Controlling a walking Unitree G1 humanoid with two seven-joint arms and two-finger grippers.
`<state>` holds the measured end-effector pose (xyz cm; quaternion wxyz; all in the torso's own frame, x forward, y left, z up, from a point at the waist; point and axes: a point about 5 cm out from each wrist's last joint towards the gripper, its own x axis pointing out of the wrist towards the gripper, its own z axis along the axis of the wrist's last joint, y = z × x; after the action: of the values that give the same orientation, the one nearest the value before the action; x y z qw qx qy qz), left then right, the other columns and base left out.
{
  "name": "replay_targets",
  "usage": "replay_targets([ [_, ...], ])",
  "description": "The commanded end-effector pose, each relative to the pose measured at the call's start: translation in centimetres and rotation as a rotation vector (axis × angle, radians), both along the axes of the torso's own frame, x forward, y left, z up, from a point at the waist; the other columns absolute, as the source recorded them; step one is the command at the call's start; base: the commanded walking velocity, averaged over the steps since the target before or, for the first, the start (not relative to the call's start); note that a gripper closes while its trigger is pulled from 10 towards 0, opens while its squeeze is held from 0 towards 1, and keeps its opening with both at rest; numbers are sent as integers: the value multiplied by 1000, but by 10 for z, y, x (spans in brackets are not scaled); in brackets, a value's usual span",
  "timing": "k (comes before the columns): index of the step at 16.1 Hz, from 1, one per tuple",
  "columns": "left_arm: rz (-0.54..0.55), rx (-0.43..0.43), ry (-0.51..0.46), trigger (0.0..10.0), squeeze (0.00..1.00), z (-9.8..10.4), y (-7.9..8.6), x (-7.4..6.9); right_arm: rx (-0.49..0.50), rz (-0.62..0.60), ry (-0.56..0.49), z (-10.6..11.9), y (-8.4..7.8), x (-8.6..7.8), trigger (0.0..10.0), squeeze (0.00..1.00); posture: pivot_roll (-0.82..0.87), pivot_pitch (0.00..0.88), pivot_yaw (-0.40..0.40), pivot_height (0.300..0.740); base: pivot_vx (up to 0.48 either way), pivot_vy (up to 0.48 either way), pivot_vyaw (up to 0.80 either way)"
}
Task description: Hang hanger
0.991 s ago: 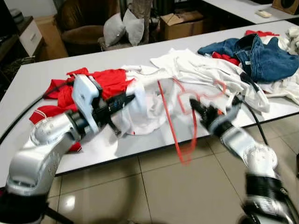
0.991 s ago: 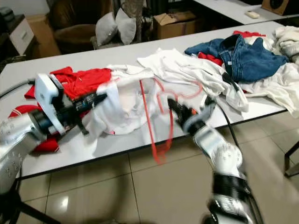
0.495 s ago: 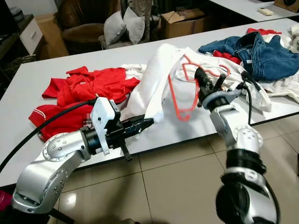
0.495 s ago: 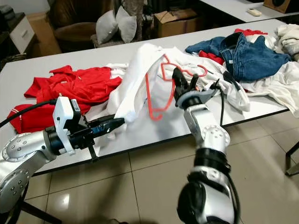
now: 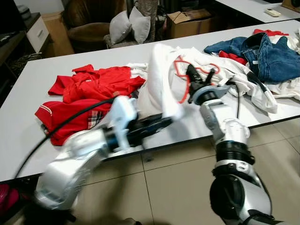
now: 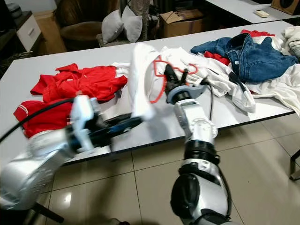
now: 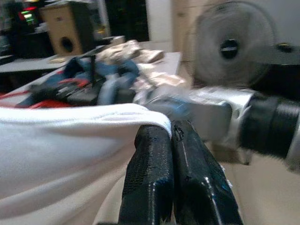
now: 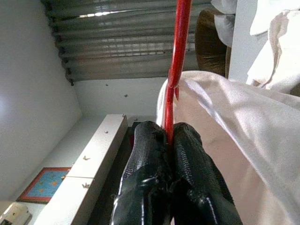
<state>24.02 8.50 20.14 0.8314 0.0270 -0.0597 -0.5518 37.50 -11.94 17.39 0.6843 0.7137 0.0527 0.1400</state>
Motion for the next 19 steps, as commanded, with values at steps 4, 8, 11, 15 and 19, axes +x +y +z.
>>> replay_targets([
  [4, -15, 42, -59, 0, 0, -4, -13, 4, -105, 25, -29, 12, 8, 5, 10000, 0, -125, 0, 98, 740, 0, 0, 0],
  [8, -13, 345, -90, 0, 0, -38, -5, 9, -9, 4, -66, 28, 5, 9, 10000, 0, -123, 0, 97, 740, 0, 0, 0],
  [11, 112, 500, -168, 0, 0, -54, 6, 26, 41, 4, -108, 44, 5, 9, 10000, 0, -125, 0, 105, 740, 0, 0, 0],
  [15, 245, 482, -190, 10000, 0, -58, 13, 38, 46, 18, -136, 51, 5, 7, 10000, 0, -127, 0, 105, 740, 0, 0, 0],
  [19, 191, 358, -116, 10000, 1000, -62, 12, 27, 37, 11, -129, 49, 1, 6, 10000, 0, -127, 0, 105, 740, 0, 0, 0],
])
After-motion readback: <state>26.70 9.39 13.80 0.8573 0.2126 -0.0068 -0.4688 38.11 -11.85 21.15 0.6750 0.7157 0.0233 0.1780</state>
